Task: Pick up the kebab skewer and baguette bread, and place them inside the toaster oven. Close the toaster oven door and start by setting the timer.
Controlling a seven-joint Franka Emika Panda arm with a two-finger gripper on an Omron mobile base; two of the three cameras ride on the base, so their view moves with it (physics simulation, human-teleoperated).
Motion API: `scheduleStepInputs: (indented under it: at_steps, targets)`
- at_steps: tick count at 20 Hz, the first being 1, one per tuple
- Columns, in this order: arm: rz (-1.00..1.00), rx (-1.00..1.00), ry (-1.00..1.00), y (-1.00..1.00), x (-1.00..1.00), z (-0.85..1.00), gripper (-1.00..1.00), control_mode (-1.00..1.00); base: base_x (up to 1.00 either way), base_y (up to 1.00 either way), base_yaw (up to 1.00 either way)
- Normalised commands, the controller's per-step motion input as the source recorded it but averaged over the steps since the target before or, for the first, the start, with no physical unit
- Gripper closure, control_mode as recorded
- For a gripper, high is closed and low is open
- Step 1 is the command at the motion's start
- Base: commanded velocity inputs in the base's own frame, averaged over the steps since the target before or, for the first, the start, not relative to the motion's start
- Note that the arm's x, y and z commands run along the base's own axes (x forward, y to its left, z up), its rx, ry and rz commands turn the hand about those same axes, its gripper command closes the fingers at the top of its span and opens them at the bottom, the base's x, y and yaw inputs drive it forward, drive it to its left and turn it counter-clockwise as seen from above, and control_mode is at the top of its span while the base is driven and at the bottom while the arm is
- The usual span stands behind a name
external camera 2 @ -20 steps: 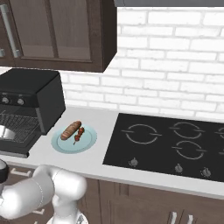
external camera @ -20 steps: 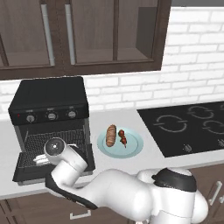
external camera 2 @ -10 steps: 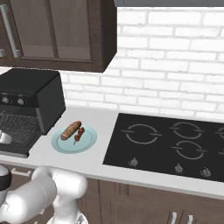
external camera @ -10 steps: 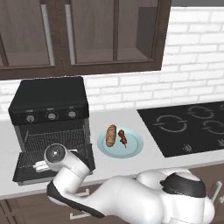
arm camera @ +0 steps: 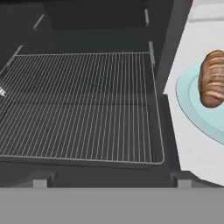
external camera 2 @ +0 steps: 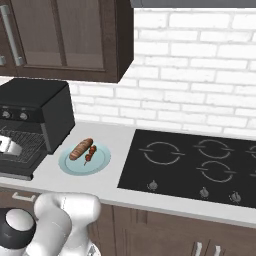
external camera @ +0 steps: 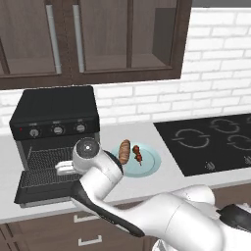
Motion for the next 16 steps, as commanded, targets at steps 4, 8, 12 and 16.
scheduleStepInputs:
  at_steps: [4, 8, 12, 16]
  targets:
    - [-0.08, 0.1, 0.05, -1.0, -0.08, 0.35, -1.0, -1.0, 0.0, 0.0, 0.0]
    - [-0.06, 0.11, 0.07, -1.0, -0.25, 0.04, -1.0, -1.0, 0.0, 0.0, 0.0]
    - [-0.02, 0.11, 0.02, -1.0, -0.19, 0.0, -1.0, -1.0, 0.0, 0.0, 0.0]
    - [0.0, 0.1, 0.0, -1.0, -0.07, 0.0, -1.0, -1.0, 0.0, 0.0, 0.0]
